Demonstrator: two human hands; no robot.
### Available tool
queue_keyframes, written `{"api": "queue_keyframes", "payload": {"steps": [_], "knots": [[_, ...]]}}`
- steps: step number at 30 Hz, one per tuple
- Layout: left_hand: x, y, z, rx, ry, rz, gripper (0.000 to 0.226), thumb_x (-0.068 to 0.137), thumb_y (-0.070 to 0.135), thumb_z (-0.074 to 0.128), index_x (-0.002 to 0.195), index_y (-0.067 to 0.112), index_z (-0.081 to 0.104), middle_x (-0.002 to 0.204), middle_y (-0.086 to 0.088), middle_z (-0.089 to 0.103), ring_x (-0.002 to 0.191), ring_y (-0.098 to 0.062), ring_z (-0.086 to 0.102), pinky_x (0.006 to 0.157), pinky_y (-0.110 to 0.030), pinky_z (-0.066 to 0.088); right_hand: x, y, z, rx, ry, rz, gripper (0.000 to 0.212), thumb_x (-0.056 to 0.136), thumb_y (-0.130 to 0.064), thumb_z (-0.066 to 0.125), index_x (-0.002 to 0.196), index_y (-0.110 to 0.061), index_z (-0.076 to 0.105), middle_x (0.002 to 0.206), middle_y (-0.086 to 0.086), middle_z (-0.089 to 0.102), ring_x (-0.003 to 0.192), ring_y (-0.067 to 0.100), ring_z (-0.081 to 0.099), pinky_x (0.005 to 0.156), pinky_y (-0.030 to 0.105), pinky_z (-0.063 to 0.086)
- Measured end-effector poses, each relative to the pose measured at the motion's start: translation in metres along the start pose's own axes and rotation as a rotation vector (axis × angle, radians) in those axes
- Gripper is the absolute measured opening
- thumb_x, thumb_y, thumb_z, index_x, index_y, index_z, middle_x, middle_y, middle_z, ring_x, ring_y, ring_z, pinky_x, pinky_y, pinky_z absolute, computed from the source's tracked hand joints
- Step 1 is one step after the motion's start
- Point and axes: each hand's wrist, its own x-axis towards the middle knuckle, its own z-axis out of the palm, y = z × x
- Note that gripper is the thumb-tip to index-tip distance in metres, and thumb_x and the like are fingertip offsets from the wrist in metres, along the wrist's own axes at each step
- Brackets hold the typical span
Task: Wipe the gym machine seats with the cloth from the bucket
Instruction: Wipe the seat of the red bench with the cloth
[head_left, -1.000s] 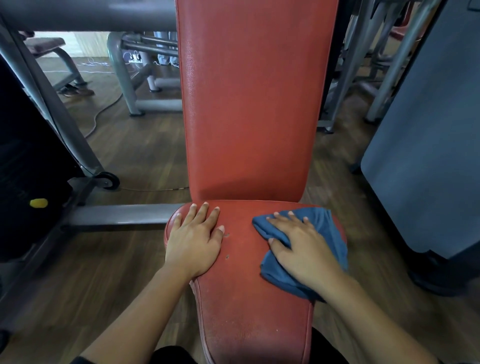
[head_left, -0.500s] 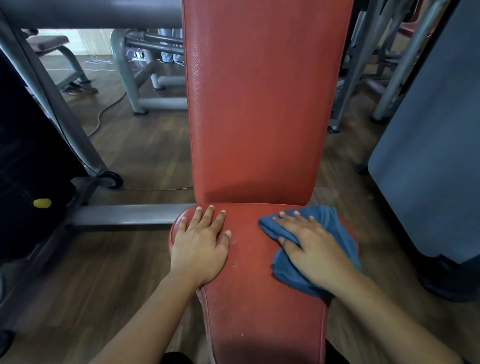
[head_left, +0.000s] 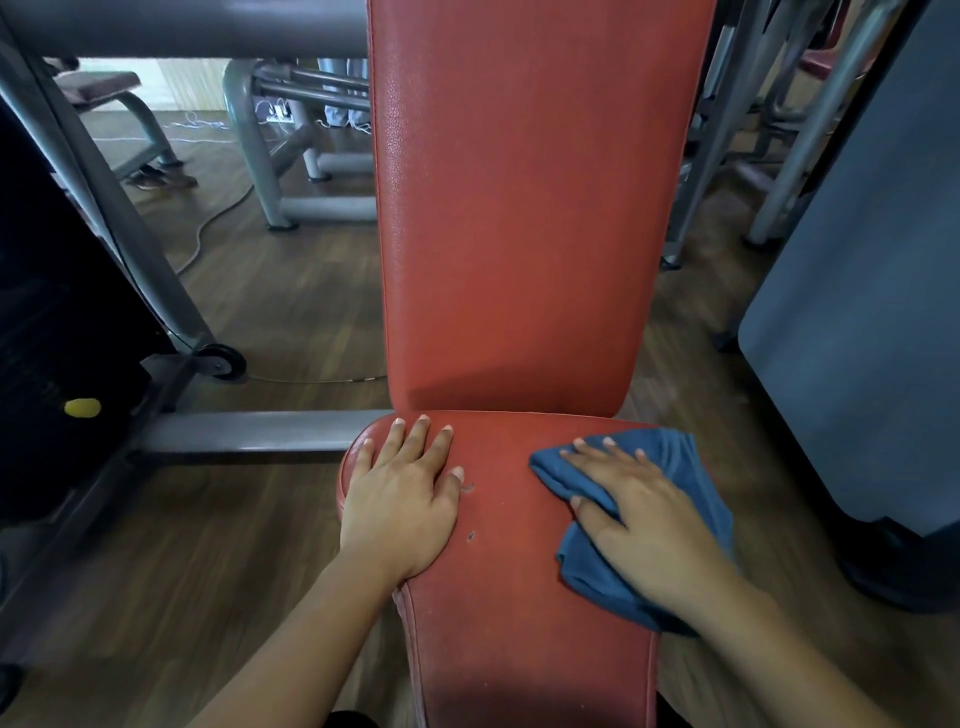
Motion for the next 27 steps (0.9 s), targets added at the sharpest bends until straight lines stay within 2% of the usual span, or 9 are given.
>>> {"api": "queue_keyframes", "payload": {"steps": [2,5,7,10,13,16,22,24,27], "knots": [[0.000,0.000,0.000,-0.008,-0.001,0.000,0.067,0.084,0.052,0.010,0.149,0.035,0.019,0.158,0.007,0.010,0.146,-0.013,-0.001,0.118,-0.037,-0.001,-0.004,0.009,-0.007,0.055,0.006,0.039,0.047,0.095,-0.024,0.052,0.140,-0.028,0.043,0.149,-0.014,0.033,0.141,0.002,0.018,0.106,0.007,-0.008],[0.000,0.001,-0.001,-0.007,0.006,0.003,0.065,0.086,0.051,0.012,0.149,0.035,0.020,0.158,0.007,0.011,0.146,-0.013,0.000,0.118,-0.037,-0.001,0.020,0.025,-0.011,0.000,0.019,0.164,0.047,0.094,-0.026,0.051,0.140,-0.025,0.044,0.151,-0.005,0.035,0.142,0.011,0.021,0.114,0.024,0.001],[0.000,0.001,0.000,-0.010,0.007,0.004,0.061,0.090,0.050,0.014,0.149,0.035,0.020,0.158,0.007,0.011,0.146,-0.013,0.000,0.118,-0.037,-0.001,0.040,0.022,-0.008,-0.082,0.014,0.206,0.047,0.094,-0.026,0.050,0.141,-0.024,0.043,0.151,-0.001,0.035,0.142,0.018,0.023,0.115,0.030,0.006],[0.000,0.001,-0.001,-0.020,0.008,0.001,0.064,0.087,0.051,0.013,0.149,0.035,0.020,0.158,0.008,0.011,0.146,-0.013,0.000,0.117,-0.037,-0.001,0.044,0.005,0.001,-0.101,-0.029,0.133,0.051,0.094,-0.021,0.046,0.144,-0.024,0.038,0.153,-0.003,0.031,0.143,0.017,0.021,0.113,0.024,0.007],[-0.001,0.001,-0.001,-0.024,0.012,0.003,0.057,0.094,0.049,0.019,0.149,0.035,0.019,0.158,0.007,0.011,0.146,-0.013,0.000,0.117,-0.037,-0.001,0.015,-0.006,0.004,-0.024,-0.048,-0.024,0.052,0.095,-0.019,0.044,0.146,-0.027,0.034,0.153,-0.012,0.027,0.142,0.005,0.015,0.111,0.015,-0.001],[-0.001,0.001,-0.001,-0.028,0.013,0.008,0.053,0.098,0.046,0.024,0.149,0.034,0.019,0.158,0.007,0.010,0.146,-0.013,0.000,0.117,-0.037,-0.001,0.000,0.005,-0.006,0.059,-0.058,-0.020,0.048,0.095,-0.021,0.049,0.142,-0.029,0.040,0.149,-0.017,0.031,0.135,-0.007,0.015,0.109,0.010,-0.002],[0.000,0.001,0.000,-0.040,0.014,0.005,0.053,0.098,0.046,0.025,0.149,0.035,0.020,0.158,0.008,0.011,0.146,-0.012,-0.001,0.118,-0.036,-0.002,0.045,0.030,-0.015,-0.068,0.006,0.195,0.044,0.094,-0.025,0.050,0.138,-0.024,0.046,0.149,-0.004,0.039,0.139,0.016,0.029,0.114,0.031,0.010],[0.000,0.002,-0.001,-0.035,0.008,0.003,0.060,0.091,0.051,0.015,0.149,0.035,0.020,0.158,0.008,0.011,0.146,-0.012,-0.001,0.117,-0.036,-0.002,0.047,0.024,-0.010,-0.095,-0.020,0.162,0.046,0.094,-0.031,0.051,0.139,-0.028,0.044,0.149,-0.006,0.038,0.140,0.017,0.028,0.113,0.029,0.013],[0.000,0.000,0.000,-0.026,0.012,-0.002,0.065,0.087,0.052,0.013,0.149,0.035,0.020,0.158,0.008,0.011,0.146,-0.012,0.000,0.116,-0.035,-0.001,0.024,0.011,-0.005,-0.050,-0.058,0.016,0.049,0.094,-0.030,0.052,0.142,-0.032,0.040,0.150,-0.013,0.034,0.142,0.009,0.021,0.112,0.020,0.006]]}}
